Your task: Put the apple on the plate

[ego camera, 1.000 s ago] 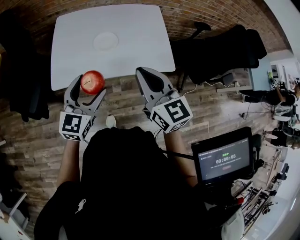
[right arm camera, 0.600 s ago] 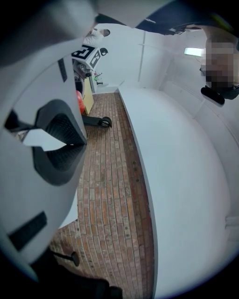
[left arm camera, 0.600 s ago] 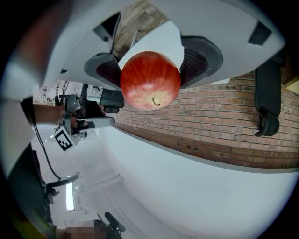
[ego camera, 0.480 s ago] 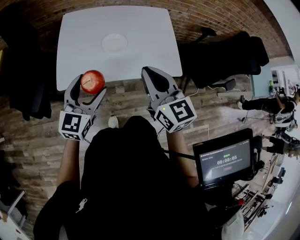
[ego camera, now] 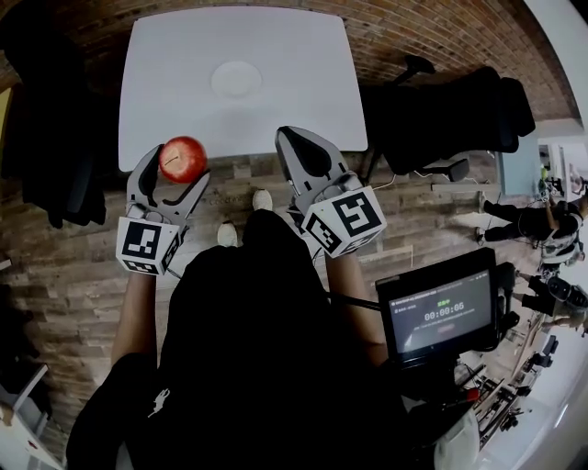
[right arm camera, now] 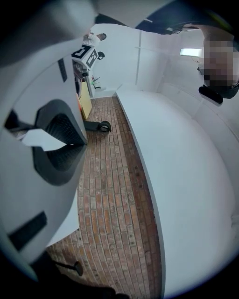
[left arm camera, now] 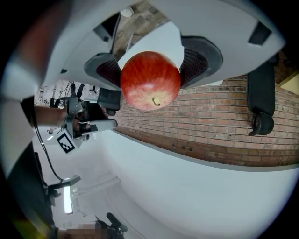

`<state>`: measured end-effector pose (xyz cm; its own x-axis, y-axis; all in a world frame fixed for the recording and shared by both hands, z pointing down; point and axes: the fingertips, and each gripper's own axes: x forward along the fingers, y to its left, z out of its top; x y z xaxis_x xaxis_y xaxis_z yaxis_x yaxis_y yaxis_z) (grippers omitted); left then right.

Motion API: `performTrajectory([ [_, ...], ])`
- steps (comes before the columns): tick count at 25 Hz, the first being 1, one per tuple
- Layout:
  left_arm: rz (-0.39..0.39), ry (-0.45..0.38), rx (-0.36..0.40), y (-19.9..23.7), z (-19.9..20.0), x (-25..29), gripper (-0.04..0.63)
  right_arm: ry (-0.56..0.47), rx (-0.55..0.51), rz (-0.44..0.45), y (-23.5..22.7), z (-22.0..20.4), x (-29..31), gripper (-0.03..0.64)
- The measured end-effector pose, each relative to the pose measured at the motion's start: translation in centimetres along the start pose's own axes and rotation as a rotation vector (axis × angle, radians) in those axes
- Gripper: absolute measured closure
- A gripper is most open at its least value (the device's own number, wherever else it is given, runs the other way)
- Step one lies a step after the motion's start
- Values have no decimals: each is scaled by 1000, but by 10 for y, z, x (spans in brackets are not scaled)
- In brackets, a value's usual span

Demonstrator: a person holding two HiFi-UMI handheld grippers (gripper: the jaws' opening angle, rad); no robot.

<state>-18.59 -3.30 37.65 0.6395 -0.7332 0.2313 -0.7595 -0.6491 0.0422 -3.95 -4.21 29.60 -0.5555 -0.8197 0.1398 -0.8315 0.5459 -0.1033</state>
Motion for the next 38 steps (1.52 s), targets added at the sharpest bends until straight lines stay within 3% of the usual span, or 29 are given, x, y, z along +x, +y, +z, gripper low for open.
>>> performTrajectory([
  [9, 25, -28, 34, 8, 10, 2, 201, -27, -9, 43, 3, 11, 13, 614],
  [21, 65, -6, 51, 25, 26, 67, 201, -26, 8, 108, -55, 16, 58, 614],
  [25, 68, 10, 36, 32, 31, 113, 201, -30, 33, 145, -94, 20, 82, 614],
  [34, 107, 49, -5, 40, 25, 103, 201, 17, 30, 240, -75, 23, 102, 614],
  [38, 129, 87, -24, 47, 15, 134, 201, 48, 39, 287, -96, 11, 123, 614],
])
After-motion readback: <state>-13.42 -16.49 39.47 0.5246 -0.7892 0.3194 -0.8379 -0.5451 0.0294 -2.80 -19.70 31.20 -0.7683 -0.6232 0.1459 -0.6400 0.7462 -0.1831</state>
